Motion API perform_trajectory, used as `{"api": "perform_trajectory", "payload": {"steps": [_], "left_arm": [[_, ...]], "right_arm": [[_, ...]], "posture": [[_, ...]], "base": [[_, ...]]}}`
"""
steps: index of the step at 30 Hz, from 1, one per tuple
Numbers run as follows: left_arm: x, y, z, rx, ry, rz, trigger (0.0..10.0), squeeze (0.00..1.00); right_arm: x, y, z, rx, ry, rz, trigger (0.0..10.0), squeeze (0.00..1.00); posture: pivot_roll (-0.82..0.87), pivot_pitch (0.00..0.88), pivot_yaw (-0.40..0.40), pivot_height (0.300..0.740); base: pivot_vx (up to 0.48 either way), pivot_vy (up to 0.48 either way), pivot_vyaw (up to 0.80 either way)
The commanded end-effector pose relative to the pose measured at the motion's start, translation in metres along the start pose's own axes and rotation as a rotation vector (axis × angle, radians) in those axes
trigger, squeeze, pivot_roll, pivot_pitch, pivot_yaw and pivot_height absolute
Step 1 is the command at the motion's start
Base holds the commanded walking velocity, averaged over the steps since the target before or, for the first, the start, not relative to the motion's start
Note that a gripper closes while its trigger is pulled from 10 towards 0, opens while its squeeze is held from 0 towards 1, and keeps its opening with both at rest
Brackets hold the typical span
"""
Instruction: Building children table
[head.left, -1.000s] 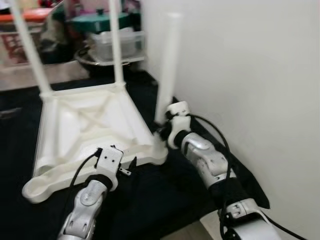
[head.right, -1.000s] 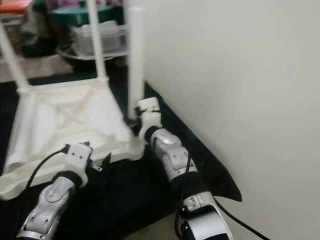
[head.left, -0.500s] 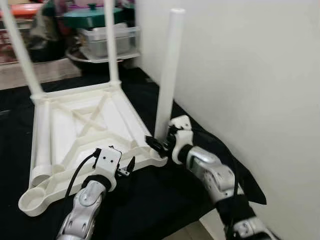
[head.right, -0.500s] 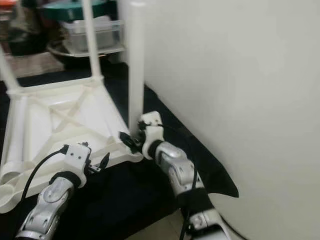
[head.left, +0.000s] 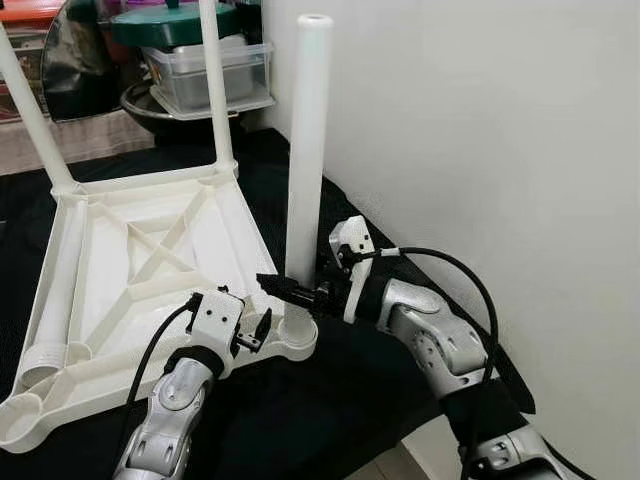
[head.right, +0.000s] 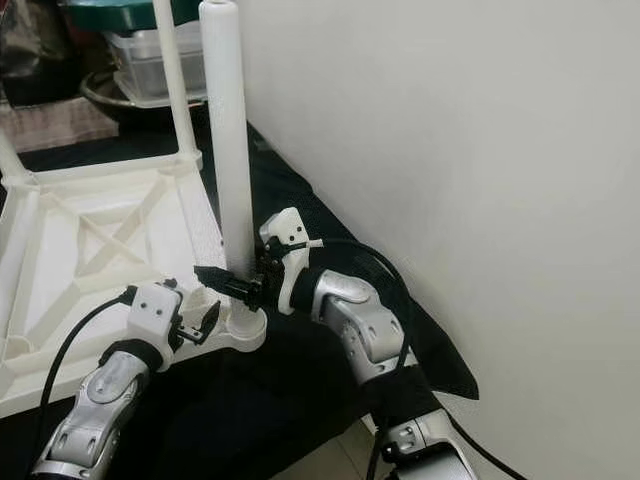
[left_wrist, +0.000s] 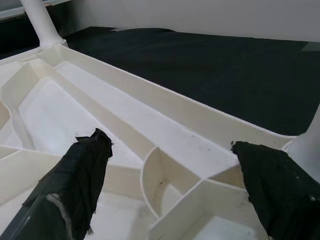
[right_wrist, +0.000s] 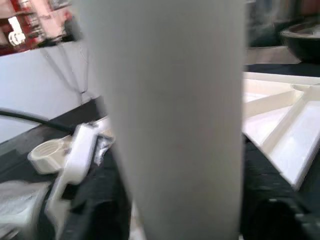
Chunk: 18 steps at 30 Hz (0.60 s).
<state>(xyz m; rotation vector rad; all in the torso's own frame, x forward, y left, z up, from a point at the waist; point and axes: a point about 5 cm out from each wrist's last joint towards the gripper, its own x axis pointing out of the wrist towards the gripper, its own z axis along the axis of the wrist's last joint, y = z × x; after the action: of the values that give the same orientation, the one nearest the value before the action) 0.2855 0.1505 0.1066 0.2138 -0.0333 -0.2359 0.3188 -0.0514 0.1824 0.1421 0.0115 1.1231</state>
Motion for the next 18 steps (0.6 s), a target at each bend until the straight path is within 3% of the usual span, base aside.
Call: {"api": "perform_trajectory", "payload": {"steps": [1, 2, 3, 4, 5, 7, 8, 9, 13, 14, 15, 18], "left_arm": [[-0.002, -0.002, -0.006, 0.002, 0.032, -0.008, 10.0, 0.00], [-0.003, -0.001, -0.006, 0.003, 0.034, -0.007, 10.0, 0.00], [-0.004, 0.001, -0.007, 0.005, 0.038, -0.007, 10.0, 0.00], [-0.004, 0.001, -0.008, 0.007, 0.040, -0.008, 10.0, 0.00], [-0.004, 0.001, -0.008, 0.007, 0.040, -0.008, 10.0, 0.00], [-0.002, 0.001, -0.008, 0.008, 0.040, -0.009, 10.0, 0.00], [-0.001, 0.000, -0.007, 0.008, 0.038, -0.010, 10.0, 0.00], [0.000, -0.001, -0.006, 0.007, 0.036, -0.011, 10.0, 0.00], [0.000, -0.001, -0.005, 0.007, 0.031, -0.013, 10.0, 0.00], [0.000, -0.001, -0.005, 0.008, 0.032, -0.014, 10.0, 0.00], [0.000, 0.000, -0.006, 0.009, 0.033, -0.014, 10.0, 0.00], [-0.001, 0.001, -0.006, 0.012, 0.035, -0.015, 10.0, 0.00]], "right_arm": [[0.006, 0.001, -0.002, 0.014, -0.006, -0.012, 0.0, 0.00], [0.006, -0.002, -0.004, 0.022, -0.009, -0.058, 0.0, 0.00], [0.006, -0.018, -0.012, 0.039, 0.035, -0.256, 0.0, 0.00], [-0.005, -0.042, -0.024, 0.066, 0.112, -0.552, 0.0, 0.00], [-0.005, -0.042, -0.024, 0.066, 0.112, -0.552, 0.0, 0.00], [-0.033, -0.069, -0.043, 0.086, 0.224, -0.967, 0.0, 0.00], [-0.045, -0.075, -0.049, 0.088, 0.249, -1.080, 0.0, 0.00], [-0.056, -0.077, -0.055, 0.094, 0.261, -1.150, 0.0, 0.00], [-0.065, -0.076, -0.060, 0.147, 0.236, -1.201, 0.0, 0.00], [-0.063, -0.073, -0.059, 0.166, 0.203, -1.181, 4.7, 0.00], [-0.058, -0.069, -0.055, 0.173, 0.162, -1.138, 10.0, 0.00], [-0.040, -0.061, -0.046, 0.152, 0.137, -1.006, 10.0, 0.00]], "posture": [[0.11, 0.000, -0.062, 0.740], [0.11, 0.000, -0.061, 0.740], [0.11, 0.000, -0.059, 0.740], [0.11, 0.000, -0.057, 0.740], [0.11, 0.000, -0.057, 0.740], [0.11, 0.000, -0.056, 0.740], [0.11, 0.000, -0.056, 0.740], [0.11, 0.000, -0.055, 0.740], [0.11, 0.000, -0.054, 0.740], [0.10, 0.000, -0.051, 0.740], [0.10, 0.000, -0.051, 0.740], [0.10, 0.000, -0.048, 0.740]], "base": [[0.000, 0.000, 0.00], [0.000, 0.000, 0.00], [0.000, 0.000, 0.00], [0.000, 0.000, 0.00], [0.000, 0.000, 0.00], [0.000, 0.000, 0.00], [0.000, 0.000, 0.00], [0.000, 0.000, 0.00], [0.000, 0.000, 0.00], [0.000, 0.000, 0.00], [0.000, 0.000, 0.00], [0.000, 0.000, 0.00]]}}
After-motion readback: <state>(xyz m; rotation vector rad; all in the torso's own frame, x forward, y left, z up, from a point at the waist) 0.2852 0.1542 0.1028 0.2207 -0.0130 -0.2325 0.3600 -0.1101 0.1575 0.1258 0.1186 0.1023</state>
